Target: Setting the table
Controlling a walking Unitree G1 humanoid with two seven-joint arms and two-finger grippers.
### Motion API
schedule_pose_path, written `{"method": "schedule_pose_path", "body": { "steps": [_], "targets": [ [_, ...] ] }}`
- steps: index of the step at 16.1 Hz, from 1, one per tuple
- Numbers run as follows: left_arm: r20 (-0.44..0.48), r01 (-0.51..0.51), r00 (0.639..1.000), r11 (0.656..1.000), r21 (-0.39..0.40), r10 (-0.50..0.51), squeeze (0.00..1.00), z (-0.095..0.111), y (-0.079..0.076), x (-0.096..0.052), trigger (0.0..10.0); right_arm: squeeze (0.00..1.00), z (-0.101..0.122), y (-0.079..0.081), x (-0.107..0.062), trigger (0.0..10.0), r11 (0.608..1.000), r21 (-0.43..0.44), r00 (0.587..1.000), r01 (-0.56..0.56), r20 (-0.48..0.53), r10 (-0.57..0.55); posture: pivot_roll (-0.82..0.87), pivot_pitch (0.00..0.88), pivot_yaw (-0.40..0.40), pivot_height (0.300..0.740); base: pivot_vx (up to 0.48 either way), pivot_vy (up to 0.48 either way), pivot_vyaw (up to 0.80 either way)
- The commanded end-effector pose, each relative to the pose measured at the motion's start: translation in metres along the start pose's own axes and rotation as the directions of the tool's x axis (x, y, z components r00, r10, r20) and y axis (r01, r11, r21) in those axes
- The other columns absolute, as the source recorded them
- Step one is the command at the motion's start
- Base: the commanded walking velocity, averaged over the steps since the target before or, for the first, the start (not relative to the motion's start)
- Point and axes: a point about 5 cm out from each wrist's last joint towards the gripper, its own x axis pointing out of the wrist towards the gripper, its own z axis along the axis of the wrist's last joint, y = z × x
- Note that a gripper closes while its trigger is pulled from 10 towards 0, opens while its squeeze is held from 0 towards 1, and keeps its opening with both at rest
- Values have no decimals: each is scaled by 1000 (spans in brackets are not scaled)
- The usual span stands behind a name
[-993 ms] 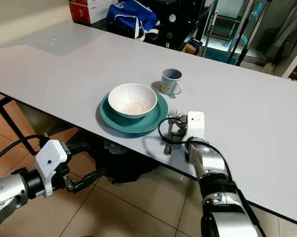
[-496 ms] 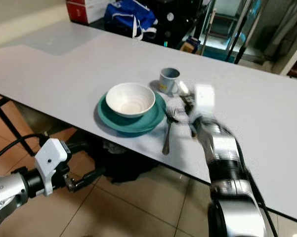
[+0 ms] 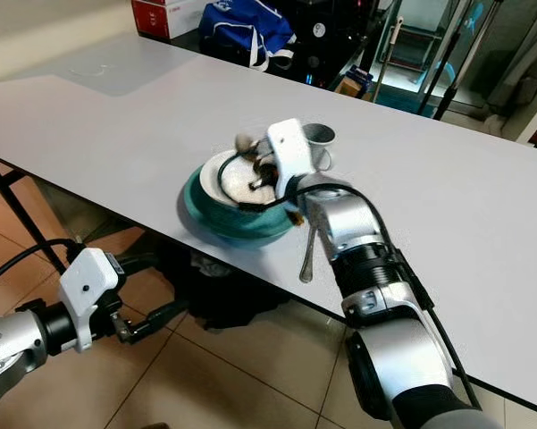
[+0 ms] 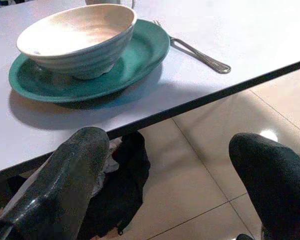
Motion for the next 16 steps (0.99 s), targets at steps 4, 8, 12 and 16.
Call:
{"method": "schedule_pose_path", "body": {
  "steps": [4,8,12,16],
  "targets": [
    [9,10,1000,1000,16,-10,0,4,-1,-2,10000,0,-6,3,1,10000,999,-24,992,-40,-124,37,24,0,-62,740,0,0,0],
    [10,9,1000,1000,14,-9,0,4,-2,-2,10000,0,-1,8,7,10000,999,14,993,-39,-110,40,27,0,-68,740,0,0,0],
    [4,6,1000,1000,13,-6,0,2,-3,-2,10000,706,2,11,12,10000,999,24,993,-21,-115,24,34,0,-78,740,0,0,0],
    [0,4,1000,1000,12,-4,0,2,-4,-2,10000,847,6,10,16,10000,999,21,995,26,-101,-24,35,0,-79,740,0,0,0]
  ]
}}
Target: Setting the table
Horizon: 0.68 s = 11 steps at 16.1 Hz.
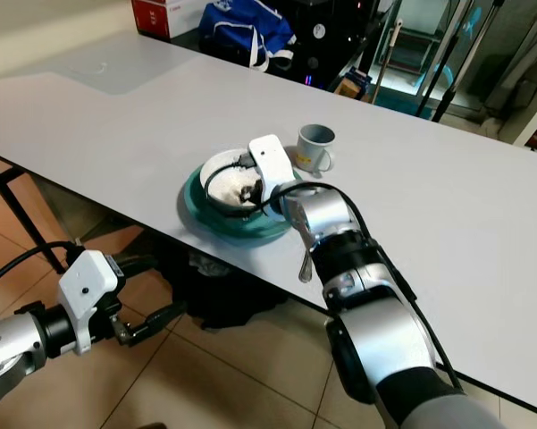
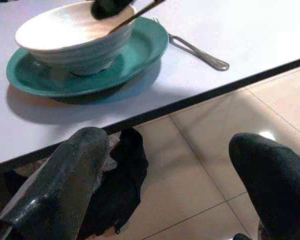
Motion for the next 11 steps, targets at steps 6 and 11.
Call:
{"method": "schedule_pose_path", "body": {
  "steps": [6,11],
  "targets": [
    [13,10,1000,1000,18,-10,0,4,-3,0,10000,835,39,-56,-36,10000,962,179,937,207,247,-248,23,0,-71,740,0,0,0],
    [10,28,1000,1000,9,-28,0,3,-5,1,10000,1000,-49,-100,-58,10000,862,145,870,486,16,-494,7,0,-64,740,0,0,0]
  ]
}}
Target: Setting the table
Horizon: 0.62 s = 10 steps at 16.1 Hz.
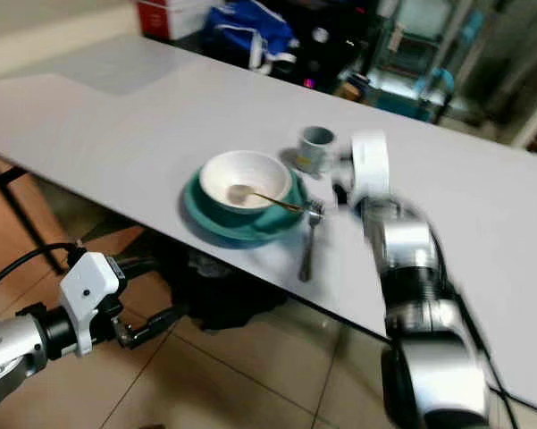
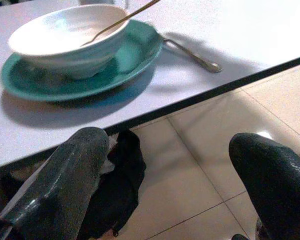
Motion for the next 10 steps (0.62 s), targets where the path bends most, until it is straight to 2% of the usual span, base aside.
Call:
{"method": "schedule_pose_path", "body": {
  "steps": [1,3,4,7,9,10],
  "targets": [
    [5,19,1000,1000,6,-19,0,2,-3,1,10000,1000,2,1,-5,10000,1000,13,1000,17,16,-17,5,0,-61,740,0,0,0],
    [4,18,1000,1000,7,-18,0,2,-3,0,10000,1000,-20,12,-8,10000,999,36,999,-6,-35,8,6,0,-55,740,0,0,0],
    [4,18,1000,1000,7,-18,0,2,-3,0,10000,1000,-23,22,-9,10000,995,81,998,-52,-40,55,7,0,-55,740,0,0,0],
    [4,17,1000,1000,7,-17,0,2,-2,0,10000,1000,-15,44,-13,10000,978,143,988,-155,3,156,8,0,-54,740,0,0,0],
    [1,14,1000,1000,7,-15,0,2,-2,1,10000,1000,-17,56,-15,10000,981,70,983,-179,-35,181,8,0,-58,740,0,0,0],
    [1,13,1000,1000,6,-13,0,2,-2,1,10000,882,-21,57,-14,10000,986,31,984,-167,-58,168,11,0,-59,740,0,0,0]
  ]
}}
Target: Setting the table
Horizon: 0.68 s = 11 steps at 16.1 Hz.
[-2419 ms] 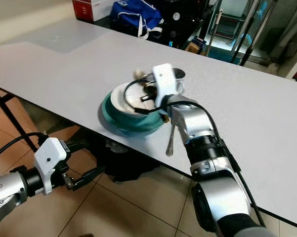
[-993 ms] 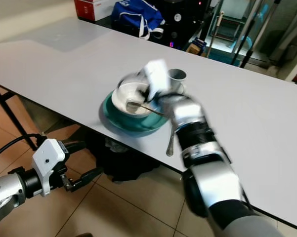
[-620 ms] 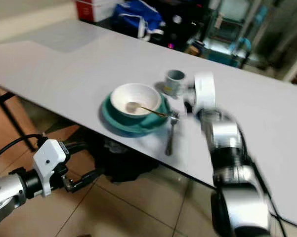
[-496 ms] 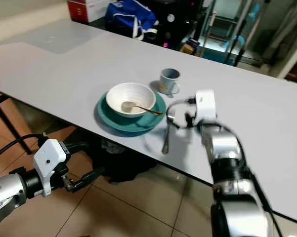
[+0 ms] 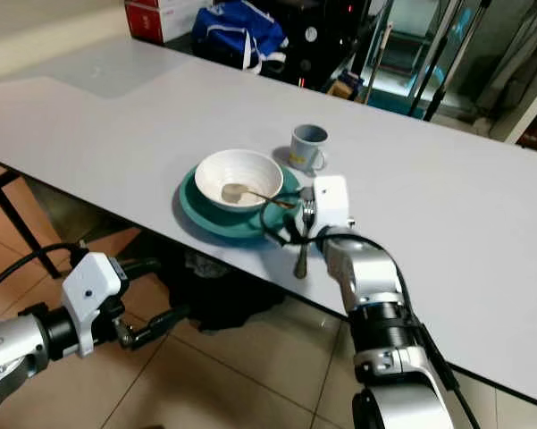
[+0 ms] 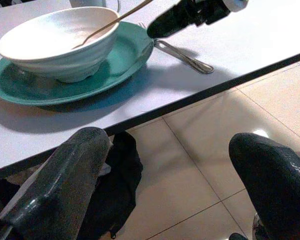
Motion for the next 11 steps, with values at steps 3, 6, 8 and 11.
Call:
{"method": "schedule_pose_path", "body": {
  "steps": [3,6,8,11],
  "targets": [
    [1,-1,1000,1000,7,1,0,2,0,-1,10000,0,-3,-8,-1,10000,997,-57,998,61,-21,-62,14,0,-60,740,0,0,0],
    [1,5,1000,1000,8,-5,0,2,1,-1,10000,0,-9,-8,-2,10000,998,-45,997,44,-62,-47,8,0,-54,740,0,0,0],
    [0,5,1000,1000,12,-5,0,2,1,0,10000,0,-19,-3,-1,10000,1000,-13,994,2,-108,-3,11,0,-54,740,0,0,0],
    [-2,5,1000,1000,15,-5,0,2,2,0,10000,0,-25,-1,2,10000,1000,0,992,-5,-124,5,12,0,-53,740,0,0,0]
  ]
}}
